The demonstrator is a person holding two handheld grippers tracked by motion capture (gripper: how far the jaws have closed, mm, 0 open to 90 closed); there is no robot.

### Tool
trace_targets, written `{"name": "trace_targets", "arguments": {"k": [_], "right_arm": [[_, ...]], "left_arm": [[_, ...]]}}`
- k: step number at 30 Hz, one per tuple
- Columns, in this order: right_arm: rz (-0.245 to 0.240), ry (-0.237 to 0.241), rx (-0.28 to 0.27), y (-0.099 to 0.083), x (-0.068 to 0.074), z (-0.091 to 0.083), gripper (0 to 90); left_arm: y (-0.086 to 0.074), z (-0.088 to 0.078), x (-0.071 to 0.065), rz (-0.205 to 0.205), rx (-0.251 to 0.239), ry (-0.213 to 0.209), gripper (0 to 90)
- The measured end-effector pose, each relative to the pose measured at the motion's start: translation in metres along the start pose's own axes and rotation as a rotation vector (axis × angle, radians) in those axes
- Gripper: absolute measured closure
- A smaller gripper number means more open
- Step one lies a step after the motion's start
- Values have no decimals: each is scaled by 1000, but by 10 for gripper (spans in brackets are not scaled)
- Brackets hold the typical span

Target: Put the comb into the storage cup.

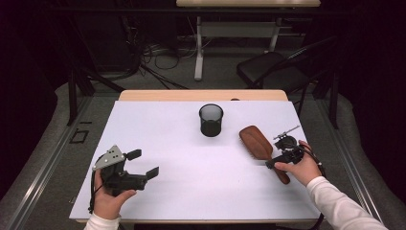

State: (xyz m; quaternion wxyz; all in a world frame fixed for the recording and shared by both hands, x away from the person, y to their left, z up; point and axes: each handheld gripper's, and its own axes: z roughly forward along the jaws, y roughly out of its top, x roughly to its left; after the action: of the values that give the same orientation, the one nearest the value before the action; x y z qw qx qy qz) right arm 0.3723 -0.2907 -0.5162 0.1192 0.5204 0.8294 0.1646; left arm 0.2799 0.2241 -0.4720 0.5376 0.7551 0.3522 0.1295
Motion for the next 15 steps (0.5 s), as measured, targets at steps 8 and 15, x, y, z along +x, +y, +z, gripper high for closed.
{"name": "trace_targets", "arguments": {"k": [8, 15], "right_arm": [[-15, -4, 0, 2, 4, 3, 124], [-28, -9, -3, 5, 5, 7, 211]], "left_arm": [[0, 0, 1, 1, -4, -2, 41], [0, 0, 1, 0, -7, -3, 41]]}}
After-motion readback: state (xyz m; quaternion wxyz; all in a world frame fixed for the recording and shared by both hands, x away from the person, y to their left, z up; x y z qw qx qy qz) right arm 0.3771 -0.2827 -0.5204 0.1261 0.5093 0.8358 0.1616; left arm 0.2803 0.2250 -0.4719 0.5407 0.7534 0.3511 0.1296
